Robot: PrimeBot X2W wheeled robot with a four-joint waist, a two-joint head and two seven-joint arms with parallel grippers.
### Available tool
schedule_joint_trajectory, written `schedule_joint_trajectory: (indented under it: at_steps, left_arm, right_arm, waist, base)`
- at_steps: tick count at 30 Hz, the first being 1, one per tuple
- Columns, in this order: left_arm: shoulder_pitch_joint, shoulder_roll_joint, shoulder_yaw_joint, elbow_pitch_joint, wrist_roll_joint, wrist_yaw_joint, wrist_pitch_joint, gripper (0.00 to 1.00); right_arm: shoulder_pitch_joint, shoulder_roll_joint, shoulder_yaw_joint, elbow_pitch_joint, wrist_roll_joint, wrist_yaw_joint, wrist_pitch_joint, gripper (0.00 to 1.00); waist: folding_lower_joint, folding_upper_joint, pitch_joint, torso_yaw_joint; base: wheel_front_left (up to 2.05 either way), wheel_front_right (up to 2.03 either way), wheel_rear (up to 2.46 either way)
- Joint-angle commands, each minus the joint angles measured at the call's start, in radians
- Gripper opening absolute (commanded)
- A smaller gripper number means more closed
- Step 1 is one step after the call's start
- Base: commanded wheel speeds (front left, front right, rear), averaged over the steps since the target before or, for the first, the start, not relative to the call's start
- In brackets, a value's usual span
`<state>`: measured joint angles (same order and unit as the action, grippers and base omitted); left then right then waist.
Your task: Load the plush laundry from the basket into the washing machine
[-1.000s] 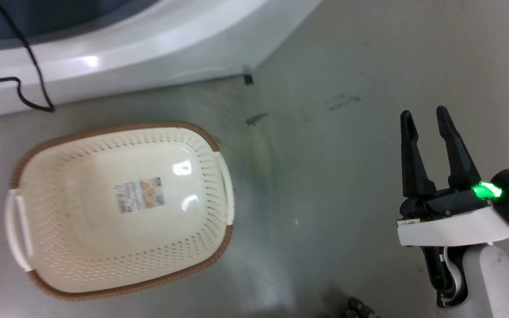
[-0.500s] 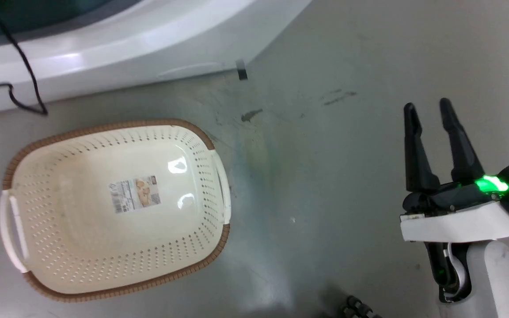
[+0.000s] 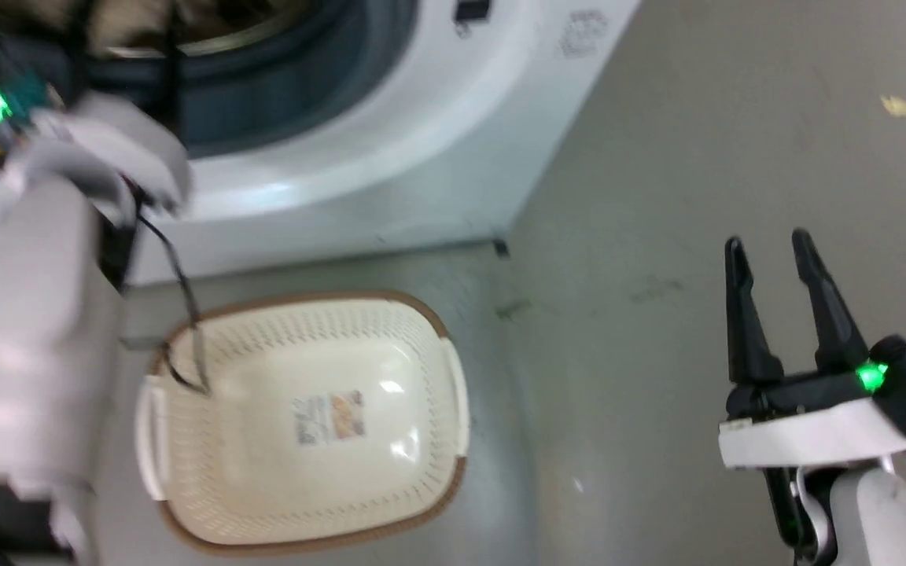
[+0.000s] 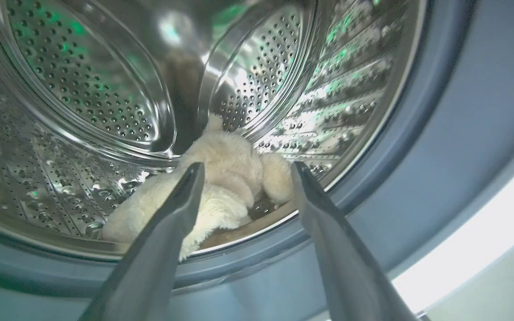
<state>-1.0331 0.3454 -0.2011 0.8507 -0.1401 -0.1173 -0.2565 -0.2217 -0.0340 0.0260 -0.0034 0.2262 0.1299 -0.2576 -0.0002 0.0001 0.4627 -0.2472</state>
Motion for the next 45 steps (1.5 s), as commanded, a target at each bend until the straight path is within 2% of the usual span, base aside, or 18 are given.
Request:
schedule_joint_trajectory:
  at_steps: [1, 4, 10, 15, 21, 30, 36, 39, 40, 45]
  left_arm:
    - [0.062, -0.013, 0.01, -0.049, -0.015, 0.002, -0.005, 1.0]
    - [0.225, -0.054, 0.045, -0.174, -0.07, 0.006, -0.005, 1.0]
    - [0.526, -0.091, 0.103, -0.418, -0.106, 0.019, -0.005, 1.0]
    - [0.746, -0.129, 0.133, -0.584, -0.084, 0.044, -0.005, 1.0]
    - [0.964, -0.197, 0.147, -0.702, -0.053, 0.082, -0.005, 1.0]
    - [1.121, -0.237, 0.105, -0.756, 0.05, 0.115, -0.005, 1.0]
    - [1.134, -0.25, 0.099, -0.757, 0.053, 0.097, -0.005, 1.0]
    - [1.122, -0.25, 0.095, -0.758, 0.055, 0.075, -0.005, 1.0]
    - [1.129, -0.247, 0.094, -0.754, 0.051, 0.071, 0.0, 0.0]
    - [1.128, -0.248, 0.095, -0.754, 0.051, 0.072, 0.005, 0.0]
  right_arm:
    - [0.017, -0.002, -0.004, 0.004, -0.013, 0.001, -0.004, 1.0]
    - [0.048, -0.002, -0.014, 0.011, -0.035, 0.001, -0.004, 1.0]
    - [0.123, -0.002, -0.014, 0.036, -0.07, 0.001, -0.004, 1.0]
    - [0.183, -0.002, -0.02, 0.05, -0.076, 0.001, -0.004, 1.0]
    - [0.239, -0.002, -0.02, 0.069, -0.067, 0.001, -0.004, 1.0]
    - [0.29, -0.002, -0.035, 0.108, -0.076, 0.001, -0.004, 1.0]
    - [0.311, -0.002, -0.041, 0.124, -0.073, 0.001, -0.004, 1.0]
    - [0.313, -0.002, -0.038, 0.134, -0.075, 0.001, -0.004, 1.0]
    - [0.298, 0.0, -0.039, 0.133, -0.075, 0.0, 0.0, 0.0]
    - [0.296, 0.001, -0.039, 0.131, -0.078, 0.0, 0.004, 0.0]
  waist:
    - [0.0002, -0.0001, -0.11, 0.088]
    - [0.0002, -0.0001, -0.181, 0.135]
    - [0.0002, -0.0001, -0.311, 0.215]
    - [0.0002, -0.0001, -0.391, 0.267]
    - [0.0002, -0.0001, -0.451, 0.301]
    - [0.0002, -0.0001, -0.479, 0.314]
    - [0.0002, -0.0001, -0.483, 0.314]
    - [0.0002, -0.0001, -0.48, 0.312]
    - [0.0002, -0.0001, -0.48, 0.312]
    - [0.0004, -0.0001, -0.48, 0.311]
  base:
    - [0.0, 0.0, 0.0]
    - [0.0, 0.0, 0.0]
    - [0.0, 0.0, 0.0]
    - [0.0, 0.0, 0.0]
    - [0.0, 0.0, 0.0]
    - [0.0, 0.0, 0.0]
    - [0.0, 0.0, 0.0]
    - [0.0, 0.0, 0.0]
    - [0.0, 0.0, 0.0]
    - [0.0, 0.0, 0.0]
